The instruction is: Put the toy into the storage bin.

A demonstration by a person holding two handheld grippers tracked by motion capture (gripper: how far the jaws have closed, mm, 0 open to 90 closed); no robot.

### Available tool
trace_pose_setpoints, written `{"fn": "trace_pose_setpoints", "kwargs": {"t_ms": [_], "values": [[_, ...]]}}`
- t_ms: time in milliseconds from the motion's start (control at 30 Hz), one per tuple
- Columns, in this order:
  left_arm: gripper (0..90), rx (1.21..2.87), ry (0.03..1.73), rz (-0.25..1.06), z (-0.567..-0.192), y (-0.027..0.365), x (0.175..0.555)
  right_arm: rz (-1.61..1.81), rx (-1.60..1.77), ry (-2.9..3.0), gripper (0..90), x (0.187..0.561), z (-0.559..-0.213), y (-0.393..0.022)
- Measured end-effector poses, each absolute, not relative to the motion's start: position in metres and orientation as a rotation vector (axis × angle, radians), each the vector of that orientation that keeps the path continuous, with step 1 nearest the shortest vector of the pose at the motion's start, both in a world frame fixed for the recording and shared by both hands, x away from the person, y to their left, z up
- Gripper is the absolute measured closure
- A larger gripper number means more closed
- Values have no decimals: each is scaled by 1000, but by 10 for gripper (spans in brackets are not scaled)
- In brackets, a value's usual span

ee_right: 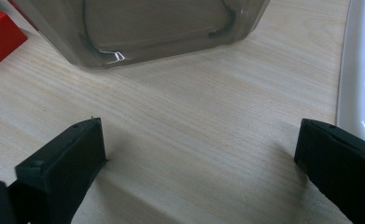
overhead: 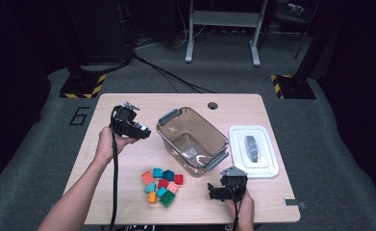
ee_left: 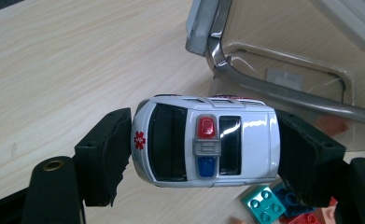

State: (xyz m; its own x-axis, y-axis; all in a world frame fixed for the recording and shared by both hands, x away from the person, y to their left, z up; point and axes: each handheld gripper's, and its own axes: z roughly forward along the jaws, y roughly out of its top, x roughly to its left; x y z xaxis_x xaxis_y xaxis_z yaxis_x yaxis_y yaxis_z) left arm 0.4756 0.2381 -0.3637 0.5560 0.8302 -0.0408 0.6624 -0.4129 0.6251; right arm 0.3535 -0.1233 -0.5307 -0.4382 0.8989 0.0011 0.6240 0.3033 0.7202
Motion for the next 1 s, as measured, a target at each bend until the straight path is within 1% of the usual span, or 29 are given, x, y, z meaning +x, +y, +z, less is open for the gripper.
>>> {"fn": "trace_pose_setpoints", "kwargs": {"t_ms": [567, 1000], "values": [[254, 2204, 1133, 391, -342, 210, 486, 930, 1356, 2176, 12, 353, -531, -123], [253, 2224, 1071, 355, -340, 173, 492, 930, 1356, 2175, 13, 354, -531, -123]]}}
